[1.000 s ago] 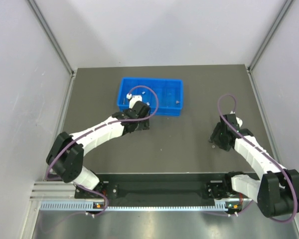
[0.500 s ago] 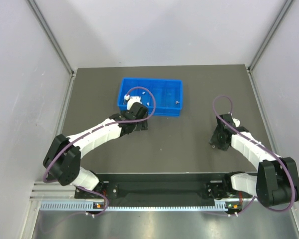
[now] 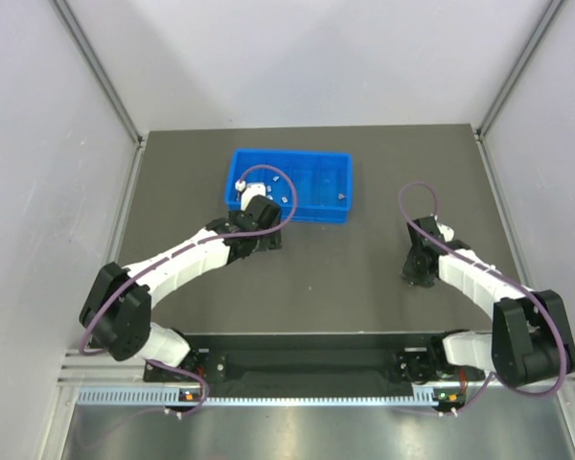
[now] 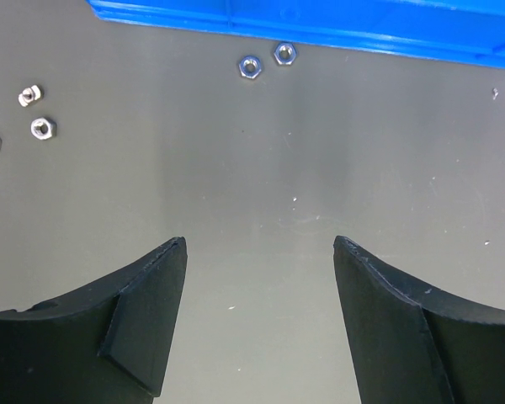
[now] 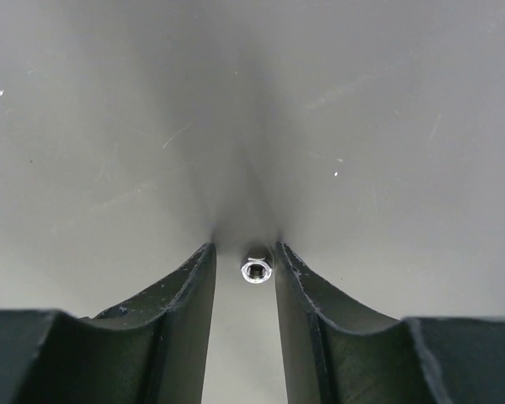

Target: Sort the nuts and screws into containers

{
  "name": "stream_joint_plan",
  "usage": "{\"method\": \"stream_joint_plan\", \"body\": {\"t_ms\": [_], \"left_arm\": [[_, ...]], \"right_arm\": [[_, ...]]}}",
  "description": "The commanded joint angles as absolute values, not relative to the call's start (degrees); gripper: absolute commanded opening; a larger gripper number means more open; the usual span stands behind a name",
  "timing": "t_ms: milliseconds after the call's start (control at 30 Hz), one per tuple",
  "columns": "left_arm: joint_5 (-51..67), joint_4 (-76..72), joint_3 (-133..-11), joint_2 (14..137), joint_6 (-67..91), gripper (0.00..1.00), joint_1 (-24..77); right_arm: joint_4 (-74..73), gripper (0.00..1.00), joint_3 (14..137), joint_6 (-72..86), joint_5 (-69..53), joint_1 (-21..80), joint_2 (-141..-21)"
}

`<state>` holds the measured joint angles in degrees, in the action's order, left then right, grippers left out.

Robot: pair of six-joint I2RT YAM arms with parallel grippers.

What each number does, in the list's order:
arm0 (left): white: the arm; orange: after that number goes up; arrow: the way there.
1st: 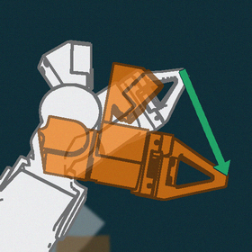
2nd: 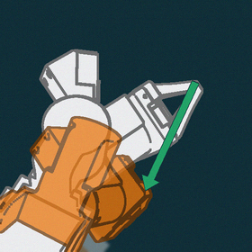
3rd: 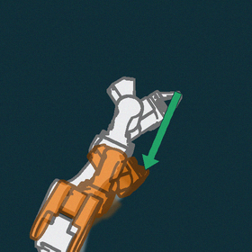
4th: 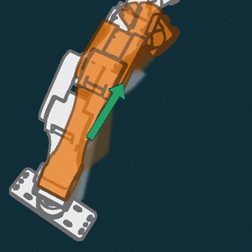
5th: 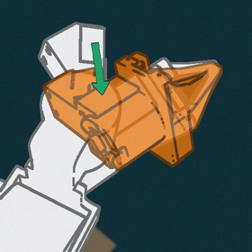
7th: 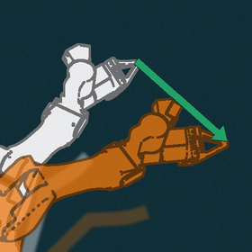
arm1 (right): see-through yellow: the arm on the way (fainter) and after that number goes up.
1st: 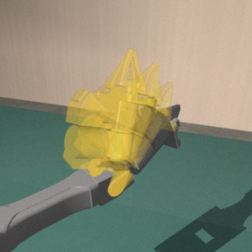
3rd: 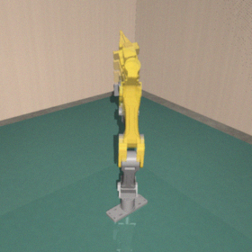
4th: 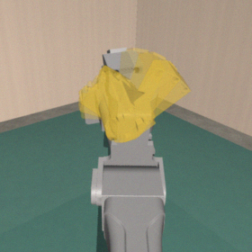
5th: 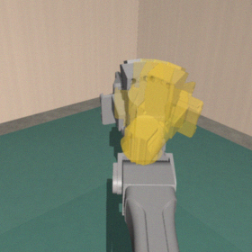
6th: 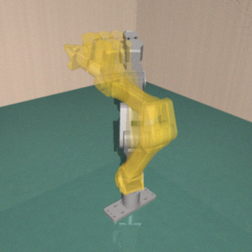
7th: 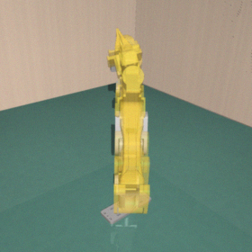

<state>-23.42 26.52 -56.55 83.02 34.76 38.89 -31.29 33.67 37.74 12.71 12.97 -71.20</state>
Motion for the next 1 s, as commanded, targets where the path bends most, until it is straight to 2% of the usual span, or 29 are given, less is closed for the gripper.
{"method": "stream_joint_plan", "body": {"t_ms": [0,300,500,533,600,800,967], "left_arm": [[-24.0,25.0,-56.0,80.4,34.5,0.75,38.3],[-24.0,25.1,-55.3,79.2,34.6,0.76,38.0],[-23.5,24.8,-54.8,78.5,34.5,0.77,37.7],[-23.4,24.8,-54.8,78.5,34.5,0.77,37.7],[-23.1,24.6,-54.6,78.5,34.5,0.77,37.6],[-22.9,24.3,-54.4,78.5,34.5,0.77,37.5],[-22.7,24.0,-54.1,78.7,34.3,0.77,37.4]], "right_arm": [[-32.5,0.34,34.5,38.1,14.2,14.2,-73.5],[-34.4,0.17,35.2,38.8,14.1,15.6,-74.4],[-35.6,0.35,35.4,40.0,13.4,16.3,-70.7],[-35.9,0.42,35.5,40.0,13.4,16.5,-70.3],[-36.7,0.47,35.9,40.0,13.4,16.4,-69.4],[-36.4,0.45,34.7,40.5,14.0,16.4,-69.4],[-34.1,0.38,33.9,40.0,14.1,16.4,-71.7]]}}
